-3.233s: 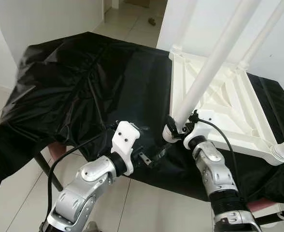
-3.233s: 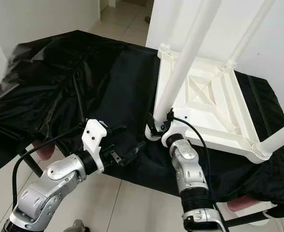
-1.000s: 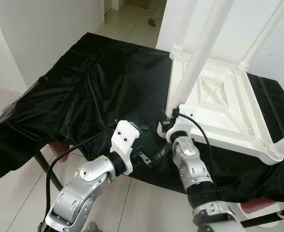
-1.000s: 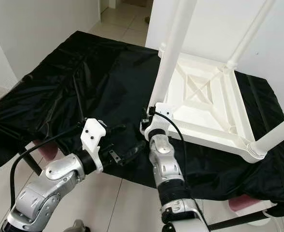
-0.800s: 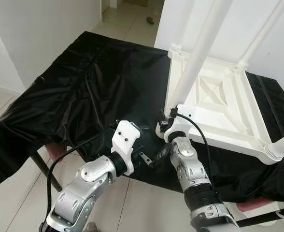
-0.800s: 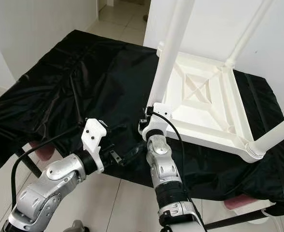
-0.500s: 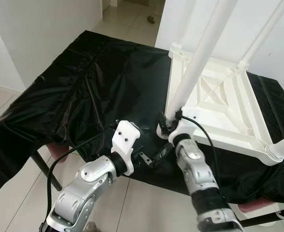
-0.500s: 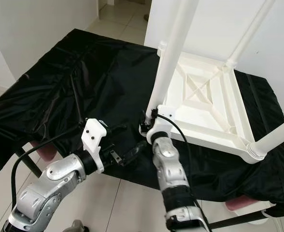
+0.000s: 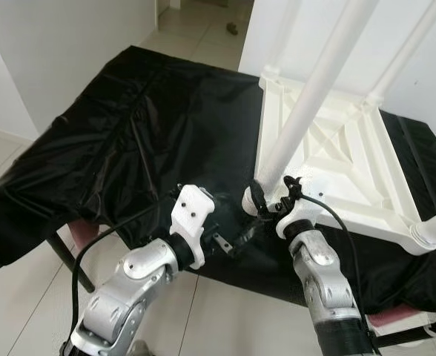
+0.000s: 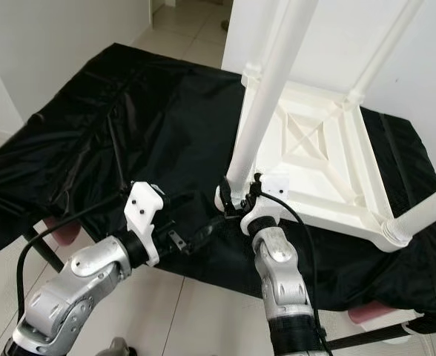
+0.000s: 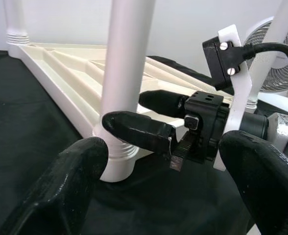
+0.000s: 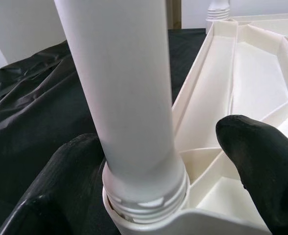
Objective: Building children table
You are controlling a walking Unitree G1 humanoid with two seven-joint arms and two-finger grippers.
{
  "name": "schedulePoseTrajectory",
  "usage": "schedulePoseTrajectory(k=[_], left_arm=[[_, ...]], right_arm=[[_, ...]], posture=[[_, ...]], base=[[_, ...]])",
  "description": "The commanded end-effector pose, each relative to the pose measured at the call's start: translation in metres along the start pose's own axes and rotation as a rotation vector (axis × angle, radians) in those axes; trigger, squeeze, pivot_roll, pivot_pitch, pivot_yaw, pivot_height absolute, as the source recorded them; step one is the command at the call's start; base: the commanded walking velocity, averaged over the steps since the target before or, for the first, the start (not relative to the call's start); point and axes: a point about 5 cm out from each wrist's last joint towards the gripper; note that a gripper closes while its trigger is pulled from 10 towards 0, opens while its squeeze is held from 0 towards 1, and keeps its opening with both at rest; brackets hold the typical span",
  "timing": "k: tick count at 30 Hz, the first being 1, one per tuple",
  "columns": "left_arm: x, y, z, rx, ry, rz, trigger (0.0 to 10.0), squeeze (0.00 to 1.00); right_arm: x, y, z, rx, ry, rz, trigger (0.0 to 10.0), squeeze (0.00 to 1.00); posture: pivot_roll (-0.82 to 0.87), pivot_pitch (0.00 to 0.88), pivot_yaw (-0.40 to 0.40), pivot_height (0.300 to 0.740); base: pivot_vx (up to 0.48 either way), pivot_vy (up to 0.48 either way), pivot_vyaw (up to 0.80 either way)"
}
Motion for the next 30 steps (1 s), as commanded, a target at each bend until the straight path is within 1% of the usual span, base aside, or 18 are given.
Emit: schedulePoseTrajectory(k=[1,4,8,11,13,15,17,18,20,21,22,23,24,25,26,27,29,30], left_arm=[[-0.001,-0.005,-0.001,0.01,0.005,0.013,10.0,0.0],[-0.001,-0.004,0.0,0.015,-0.002,0.011,10.0,0.0],[-0.001,-0.004,0.0,0.017,-0.004,0.011,10.0,0.0],[-0.002,-0.005,0.002,0.016,-0.021,0.02,10.0,0.0],[-0.002,-0.005,0.002,0.016,-0.021,0.02,10.0,0.0],[-0.002,-0.007,0.002,0.015,-0.032,0.026,10.0,0.0],[-0.002,-0.007,0.002,0.015,-0.032,0.026,10.0,0.0],[-0.005,-0.008,0.001,0.012,-0.051,0.033,10.0,0.0],[-0.005,-0.008,0.001,0.012,-0.051,0.033,10.0,0.0],[-0.01,-0.011,0.0,0.006,-0.075,0.039,10.0,0.0],[-0.01,-0.011,0.0,0.006,-0.075,0.039,10.0,0.0],[-0.014,-0.013,0.0,0.004,-0.09,0.046,10.0,0.0],[-0.02,-0.014,0.0,0.006,-0.104,0.046,10.0,0.0],[-0.024,-0.016,0.0,-0.002,-0.107,0.051,10.0,0.0],[-0.024,-0.016,0.0,-0.002,-0.107,0.051,10.0,0.0],[-0.033,-0.018,0.0,-0.014,-0.121,0.056,10.0,0.0],[-0.033,-0.018,0.0,-0.014,-0.121,0.056,10.0,0.0],[-0.037,-0.018,0.0,-0.019,-0.126,0.056,10.0,0.0]], right_arm=[[0.004,0.0,0.0,0.006,0.01,-0.006,10.0,0.0],[0.02,0.004,0.006,0.014,0.068,-0.048,10.0,0.0],[0.024,0.004,0.006,0.011,0.076,-0.056,10.0,0.0],[0.043,0.001,-0.006,0.038,0.069,-0.041,10.0,0.0],[0.043,0.001,-0.006,0.038,0.069,-0.041,10.0,0.0],[0.052,-0.001,-0.016,0.061,0.041,-0.025,10.0,0.0],[0.052,-0.001,-0.016,0.061,0.041,-0.025,10.0,0.0],[0.058,-0.004,-0.025,0.085,-0.008,-0.009,10.0,0.0],[0.058,-0.004,-0.025,0.085,-0.008,-0.009,10.0,0.0],[0.063,-0.005,-0.034,0.103,-0.077,0.002,10.0,0.0],[0.063,-0.005,-0.034,0.103,-0.077,0.002,10.0,0.0],[0.065,-0.005,-0.04,0.117,-0.128,0.005,10.0,0.0],[0.066,-0.005,-0.042,0.116,-0.161,0.003,10.0,0.0],[0.064,-0.004,-0.041,0.112,-0.172,-0.002,10.0,0.0],[0.064,-0.004,-0.041,0.112,-0.172,-0.002,10.0,0.0],[0.063,-0.003,-0.038,0.109,-0.174,-0.009,10.0,0.0],[0.063,-0.003,-0.038,0.109,-0.174,-0.009,10.0,0.0],[0.063,-0.003,-0.038,0.111,-0.178,-0.011,10.0,0.0]], posture=[[0.13,0.095,-0.14,0.74],[0.12,0.105,-0.126,0.74],[0.12,0.105,-0.126,0.74],[0.11,0.115,-0.115,0.74],[0.11,0.115,-0.115,0.74],[0.1,0.117,-0.112,0.74],[0.1,0.117,-0.112,0.74],[0.1,0.12,-0.111,0.74],[0.1,0.12,-0.111,0.74],[0.08,0.123,-0.103,0.74],[0.08,0.123,-0.103,0.74],[0.08,0.122,-0.102,0.74],[0.08,0.122,-0.102,0.74],[0.07,0.122,-0.095,0.74],[0.07,0.122,-0.095,0.74],[0.07,0.122,-0.095,0.74],[0.07,0.122,-0.095,0.74],[0.07,0.122,-0.095,0.74]], base=[[0.0,0.0,0.0],[0.0,0.0,0.0],[0.0,0.0,0.0],[0.0,0.0,0.0],[0.0,0.0,0.0],[0.0,0.0,0.0],[0.0,0.0,0.0],[0.0,0.0,0.0],[0.0,0.0,0.0],[0.0,0.0,0.0],[0.0,0.0,0.0],[0.0,0.0,0.0],[0.0,0.0,0.0],[0.0,0.0,0.0],[0.0,0.0,0.0],[0.0,0.0,0.0],[0.0,0.0,0.0],[0.0,0.0,0.0]])
Point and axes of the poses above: a point about 5 cm out from each wrist's last joint towards the gripper, its own x axis pointing back from the gripper into the wrist, its own y axis along the axis of the wrist's last joint, z = x × y, and after that the axes turned 4 degrees about x, right-handed
